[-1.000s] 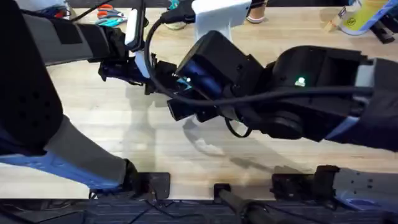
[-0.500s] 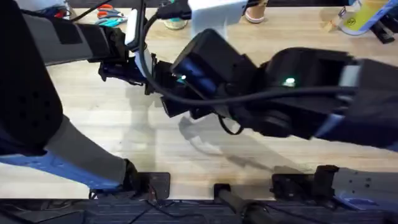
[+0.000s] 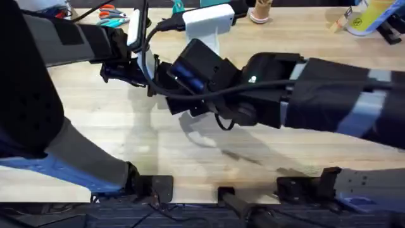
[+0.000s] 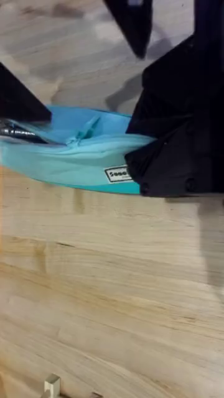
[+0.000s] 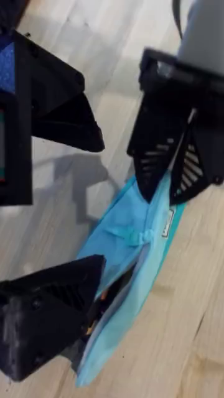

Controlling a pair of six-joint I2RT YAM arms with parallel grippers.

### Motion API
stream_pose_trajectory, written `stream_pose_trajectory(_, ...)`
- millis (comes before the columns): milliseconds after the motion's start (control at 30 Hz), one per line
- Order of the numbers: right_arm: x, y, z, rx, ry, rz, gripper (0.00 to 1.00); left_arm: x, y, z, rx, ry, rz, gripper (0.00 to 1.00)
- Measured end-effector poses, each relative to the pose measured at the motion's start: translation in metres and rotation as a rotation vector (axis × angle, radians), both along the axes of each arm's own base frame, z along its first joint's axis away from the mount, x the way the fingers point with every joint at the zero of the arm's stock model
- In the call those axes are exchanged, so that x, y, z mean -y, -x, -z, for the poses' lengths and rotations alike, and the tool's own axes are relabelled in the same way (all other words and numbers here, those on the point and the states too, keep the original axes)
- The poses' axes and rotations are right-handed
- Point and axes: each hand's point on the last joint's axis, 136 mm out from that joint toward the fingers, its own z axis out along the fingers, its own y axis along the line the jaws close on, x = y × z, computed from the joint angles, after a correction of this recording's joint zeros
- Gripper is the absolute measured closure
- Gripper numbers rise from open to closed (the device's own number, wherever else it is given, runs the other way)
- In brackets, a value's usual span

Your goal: Unzip the bag, pick up the pens from the table one at a time and place them inside, then zip the bag closed.

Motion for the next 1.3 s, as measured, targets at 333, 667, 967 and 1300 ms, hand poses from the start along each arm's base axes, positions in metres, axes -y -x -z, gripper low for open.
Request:
stream_pose_trajectory(333, 0.006, -0.018, 0.021, -0.03, 0.0, 0.093, 0.005, 0.0, 0.0, 0.0, 0.0, -0.002, 0.0, 0.959)
stream_pose_trajectory(667, 0.012, -0.025, 0.023, -0.036, -0.016, 0.152, 0.005, 0.0, -0.001, 0.0, 0.003, -0.003, 0.0, 0.959)
stream_pose_trajectory(967, 0.016, -0.029, 0.031, -0.051, -0.005, 0.176, 0.036, 0.0, -0.002, 0.0, 0.007, -0.003, -0.003, 0.959)
stream_pose_trajectory(1300, 0.022, -0.037, 0.032, -0.06, -0.033, 0.243, 0.127, 0.0, -0.002, 0.001, 0.003, -0.003, -0.005, 0.959)
